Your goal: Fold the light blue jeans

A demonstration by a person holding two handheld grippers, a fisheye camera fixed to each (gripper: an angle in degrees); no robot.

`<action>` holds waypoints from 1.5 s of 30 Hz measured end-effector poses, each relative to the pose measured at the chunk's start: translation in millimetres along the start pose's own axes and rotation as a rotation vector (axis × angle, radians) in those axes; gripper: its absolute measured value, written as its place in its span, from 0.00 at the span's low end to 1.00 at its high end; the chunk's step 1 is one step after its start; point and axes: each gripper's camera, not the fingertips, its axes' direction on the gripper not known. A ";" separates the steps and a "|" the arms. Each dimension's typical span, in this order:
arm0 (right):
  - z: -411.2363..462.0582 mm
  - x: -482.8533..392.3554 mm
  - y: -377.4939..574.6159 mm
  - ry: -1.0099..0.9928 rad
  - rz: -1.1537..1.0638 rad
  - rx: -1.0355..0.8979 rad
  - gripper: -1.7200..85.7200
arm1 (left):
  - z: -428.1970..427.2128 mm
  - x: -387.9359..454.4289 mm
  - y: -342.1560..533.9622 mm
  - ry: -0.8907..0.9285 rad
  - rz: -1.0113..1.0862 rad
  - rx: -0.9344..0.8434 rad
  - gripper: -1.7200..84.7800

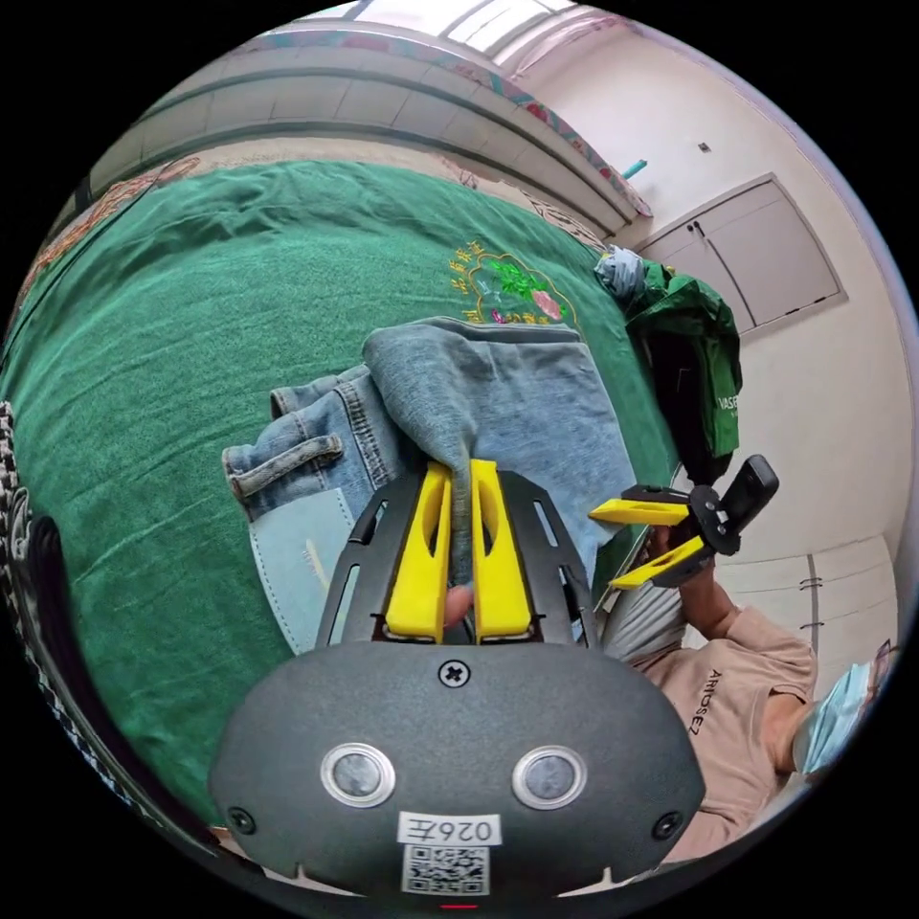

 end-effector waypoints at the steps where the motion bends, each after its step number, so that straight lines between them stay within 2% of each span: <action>1: 0.4 -2.9 -5.2 0.088 -0.007 -0.024 0.09 | 4.1 7.0 -1.8 -0.009 0.010 0.011 0.06; 2: -5.8 -4.3 -9.3 0.134 -0.015 -0.029 0.03 | -1.0 17.9 1.8 0.011 0.034 0.068 0.05; 4: -28.0 -3.9 -12.3 0.087 0.022 0.025 0.02 | -18.0 40.8 14.5 0.050 0.089 0.166 0.05; 7: -67.3 -17.2 -8.9 0.062 0.009 0.162 0.02 | -33.8 72.9 35.8 -0.022 0.178 0.202 0.05; 9: -60.2 -23.3 -15.4 0.034 -0.024 0.123 0.02 | -26.0 59.9 40.7 -0.028 0.131 0.159 0.06; 11: -19.8 -22.5 -28.9 0.023 -0.068 -0.076 0.06 | -5.1 10.6 47.9 0.000 -0.082 0.122 0.07; 13: -6.5 -17.8 -32.6 -0.012 -0.066 -0.143 0.07 | 3.6 -14.2 59.2 0.036 -0.180 0.122 0.05; 15: -20.3 -16.9 -32.0 -0.023 -0.071 -0.118 0.07 | -5.4 -15.1 75.2 0.082 -0.193 0.228 0.02; 16: -34.3 -16.3 -30.1 -0.034 -0.073 -0.095 0.07 | -17.7 -2.9 85.1 0.096 -0.169 0.338 0.02; 17: -50.1 -14.8 -27.4 -0.030 -0.069 -0.057 0.06 | -27.7 19.2 91.4 0.102 -0.101 0.443 0.01; 19: -73.1 -9.6 -23.4 0.006 -0.054 0.010 0.05 | -26.7 58.9 89.9 0.109 0.035 0.520 0.01; 21: -82.6 0.0 -20.2 0.063 -0.039 0.033 0.04 | -0.9 97.9 72.5 0.109 0.184 0.449 0.01; 22: -75.1 9.9 -17.9 0.104 -0.030 -0.017 0.02 | 32.4 118.7 54.1 0.064 0.258 0.304 0.01; 23: -56.1 22.2 -14.1 0.144 -0.029 -0.131 0.02 | 84.0 127.8 35.7 -0.093 0.251 0.086 0.01; 25: -49.9 41.0 -2.7 0.075 -0.006 -0.119 0.01 | 158.9 120.7 24.5 -0.301 0.228 -0.184 0.01; 28: -84.4 66.7 3.2 -0.083 0.090 -0.049 0.01 | 122.5 98.9 47.5 -0.092 0.109 -0.009 0.01; 29: -102.2 71.7 6.9 -0.105 0.104 0.033 0.01 | 97.1 101.9 68.5 0.038 0.149 0.160 0.01; 31: -112.5 78.3 8.3 -0.102 0.110 0.049 0.01 | 71.9 116.3 95.7 0.208 0.278 0.343 0.01; 33: -93.8 83.4 6.5 -0.003 0.075 -0.132 0.01 | 91.7 133.9 106.6 0.090 0.330 0.236 0.01; 34: -88.3 86.1 10.2 -0.003 0.044 -0.159 0.01 | 133.9 140.0 108.1 -0.135 0.322 0.002 0.01; 35: -98.4 92.7 13.1 -0.047 0.072 -0.116 0.01 | 170.1 141.4 120.1 -0.236 0.353 -0.133 0.01; 39: -126.9 98.9 7.9 -0.029 0.057 -0.147 0.02 | 138.8 134.2 167.0 -0.170 0.222 0.007 0.01; 41: -155.4 95.6 -6.5 0.025 0.011 -0.088 0.03 | 105.8 133.1 220.1 -0.083 0.115 0.270 0.02; 43: -174.5 98.1 -23.7 0.072 -0.005 -0.054 0.06 | 96.6 125.1 266.4 -0.079 -0.031 0.440 0.03; 45: -189.5 109.0 -38.3 0.117 0.025 -0.039 0.11 | 98.7 112.9 307.2 -0.110 -0.119 0.532 0.11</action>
